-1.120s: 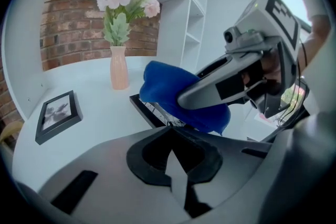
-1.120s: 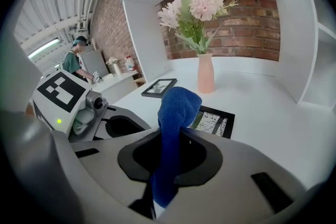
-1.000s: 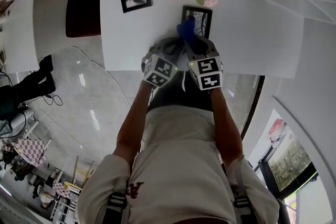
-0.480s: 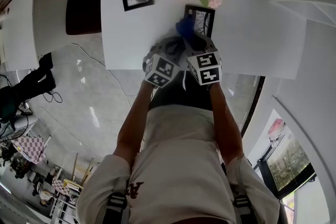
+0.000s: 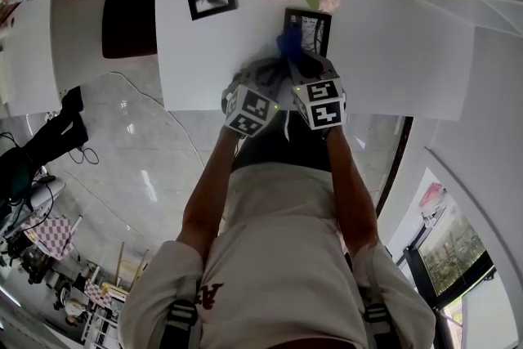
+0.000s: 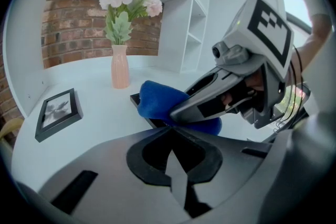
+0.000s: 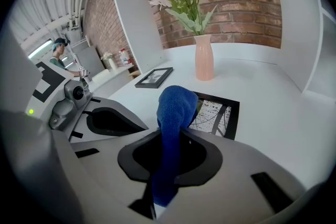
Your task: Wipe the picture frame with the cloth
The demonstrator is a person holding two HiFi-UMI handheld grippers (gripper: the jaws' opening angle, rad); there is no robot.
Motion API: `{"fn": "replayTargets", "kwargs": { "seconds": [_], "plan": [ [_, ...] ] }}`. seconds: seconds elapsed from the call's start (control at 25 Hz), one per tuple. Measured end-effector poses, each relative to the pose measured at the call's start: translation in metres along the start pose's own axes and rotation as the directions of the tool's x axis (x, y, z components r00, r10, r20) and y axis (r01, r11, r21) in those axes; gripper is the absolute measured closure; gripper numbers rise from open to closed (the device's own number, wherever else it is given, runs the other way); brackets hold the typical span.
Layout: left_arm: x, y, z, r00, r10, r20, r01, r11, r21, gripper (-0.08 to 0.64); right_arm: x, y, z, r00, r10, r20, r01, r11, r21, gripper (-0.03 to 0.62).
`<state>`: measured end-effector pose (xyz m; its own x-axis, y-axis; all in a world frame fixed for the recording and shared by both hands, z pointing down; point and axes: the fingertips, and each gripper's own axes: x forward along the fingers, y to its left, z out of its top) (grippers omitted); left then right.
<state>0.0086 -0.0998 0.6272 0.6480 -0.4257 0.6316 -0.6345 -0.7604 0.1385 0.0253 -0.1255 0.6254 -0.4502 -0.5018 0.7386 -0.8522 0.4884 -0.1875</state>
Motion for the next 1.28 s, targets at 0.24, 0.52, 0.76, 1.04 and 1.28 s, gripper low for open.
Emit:
{"fn": "replayTargets", "kwargs": {
  "seconds": [0.24, 0.52, 0.76, 1.04, 1.28],
  "plan": [
    [0.0, 0.0, 0.0, 1.0, 0.003, -0.003, -0.003, 1.0, 0.003, 0.563, -0.008, -0.012, -0.005, 1.0, -0.027, -0.016, 0.026, 1.0, -0.008, 0.541],
    [0.002, 0.0, -0.001, 1.0, 0.01, -0.006, -0.01, 1.0, 0.003, 0.564, -0.017, -0.028, -0.012, 0.998, -0.064, -0.026, 0.064, 0.998, -0.024, 0.541],
    [0.001, 0.0, -0.001, 1.0, 0.015, -0.006, -0.015, 1.0, 0.002, 0.565, -0.029, -0.042, -0.018, 0.995, -0.096, -0.032, 0.095, 0.995, -0.025, 0.541],
    [0.0, 0.001, 0.0, 1.0, 0.021, -0.009, -0.021, 1.0, 0.004, 0.563, -0.041, -0.053, -0.02, 0.992, -0.124, -0.029, 0.124, 0.992, -0.009, 0.541],
    [0.0, 0.0, -0.001, 1.0, 0.017, -0.005, -0.017, 1.0, -0.002, 0.565, -0.053, -0.072, -0.027, 0.982, -0.181, -0.06, 0.18, 0.983, -0.019, 0.541]
  ]
}}
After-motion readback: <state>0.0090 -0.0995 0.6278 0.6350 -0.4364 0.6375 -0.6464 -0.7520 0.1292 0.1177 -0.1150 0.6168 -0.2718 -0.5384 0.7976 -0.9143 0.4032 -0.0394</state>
